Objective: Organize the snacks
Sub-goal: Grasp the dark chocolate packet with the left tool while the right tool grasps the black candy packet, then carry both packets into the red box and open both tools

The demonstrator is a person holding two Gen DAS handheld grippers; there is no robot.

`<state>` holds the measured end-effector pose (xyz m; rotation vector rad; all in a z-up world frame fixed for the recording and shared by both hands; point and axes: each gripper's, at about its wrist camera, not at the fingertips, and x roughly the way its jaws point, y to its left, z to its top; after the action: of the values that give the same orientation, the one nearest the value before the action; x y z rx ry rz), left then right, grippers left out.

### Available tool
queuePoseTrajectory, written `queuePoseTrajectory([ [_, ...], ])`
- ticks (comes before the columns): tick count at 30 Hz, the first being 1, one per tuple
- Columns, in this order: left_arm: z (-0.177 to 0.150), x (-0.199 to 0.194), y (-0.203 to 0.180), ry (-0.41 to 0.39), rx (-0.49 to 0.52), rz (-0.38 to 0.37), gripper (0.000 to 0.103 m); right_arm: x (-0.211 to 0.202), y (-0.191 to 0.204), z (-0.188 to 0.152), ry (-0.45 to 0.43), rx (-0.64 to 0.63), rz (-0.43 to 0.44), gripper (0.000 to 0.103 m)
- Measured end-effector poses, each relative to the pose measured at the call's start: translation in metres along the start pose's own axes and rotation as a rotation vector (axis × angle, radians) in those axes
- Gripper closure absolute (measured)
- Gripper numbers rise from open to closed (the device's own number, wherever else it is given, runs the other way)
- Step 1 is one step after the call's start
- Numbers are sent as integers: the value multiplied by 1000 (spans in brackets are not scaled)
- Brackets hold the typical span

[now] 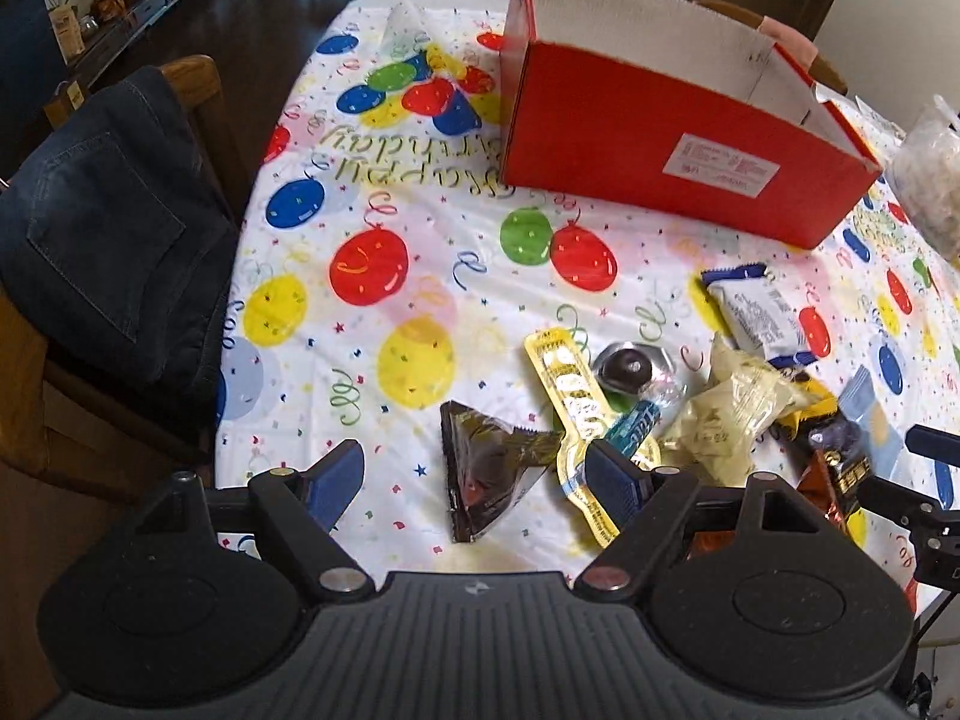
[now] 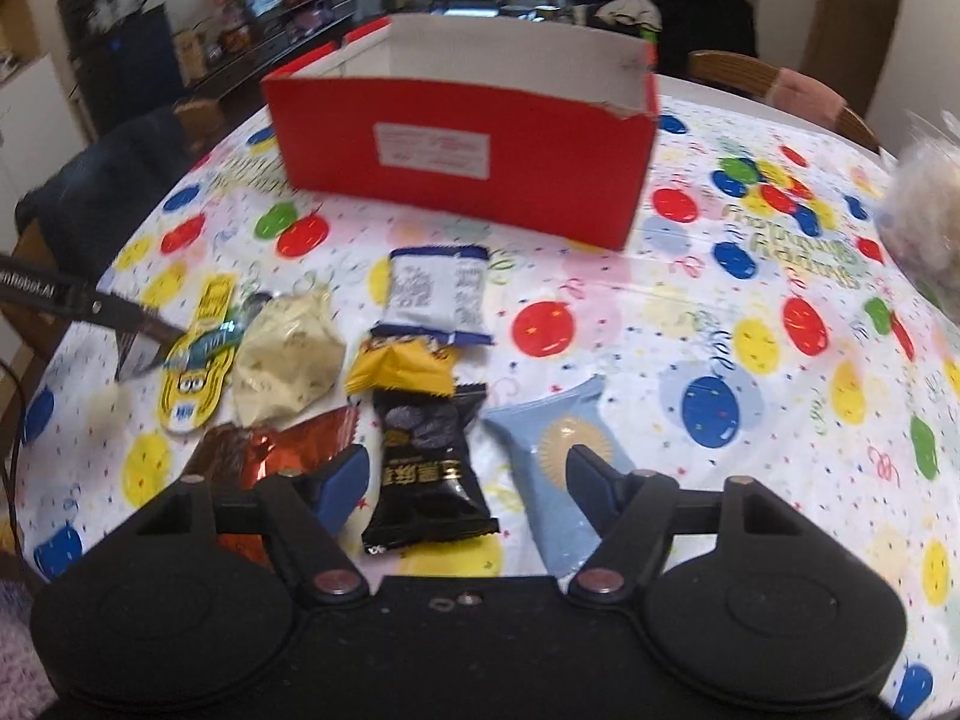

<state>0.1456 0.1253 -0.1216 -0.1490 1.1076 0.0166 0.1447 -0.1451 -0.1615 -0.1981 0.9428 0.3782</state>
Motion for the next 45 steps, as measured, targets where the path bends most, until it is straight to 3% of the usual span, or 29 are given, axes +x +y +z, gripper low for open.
queuePoseTrajectory([
  [7, 0, 11, -2, 11, 16, -11, 23, 14, 6, 3, 45, -51, 53, 47],
  [15, -1, 22, -7, 33, 59, -5, 43, 24, 11, 4, 78, -80, 66, 56],
  [20, -2, 23, -10, 28, 83, -8, 48, 28, 13, 5, 87, -90, 64, 61],
  [30, -1, 25, -6, 28, 62, -33, 68, 27, 14, 5, 75, -87, 65, 66],
  [45, 1, 13, 7, 5, 0, -60, 72, 11, 1, 4, 42, 16, 77, 73],
])
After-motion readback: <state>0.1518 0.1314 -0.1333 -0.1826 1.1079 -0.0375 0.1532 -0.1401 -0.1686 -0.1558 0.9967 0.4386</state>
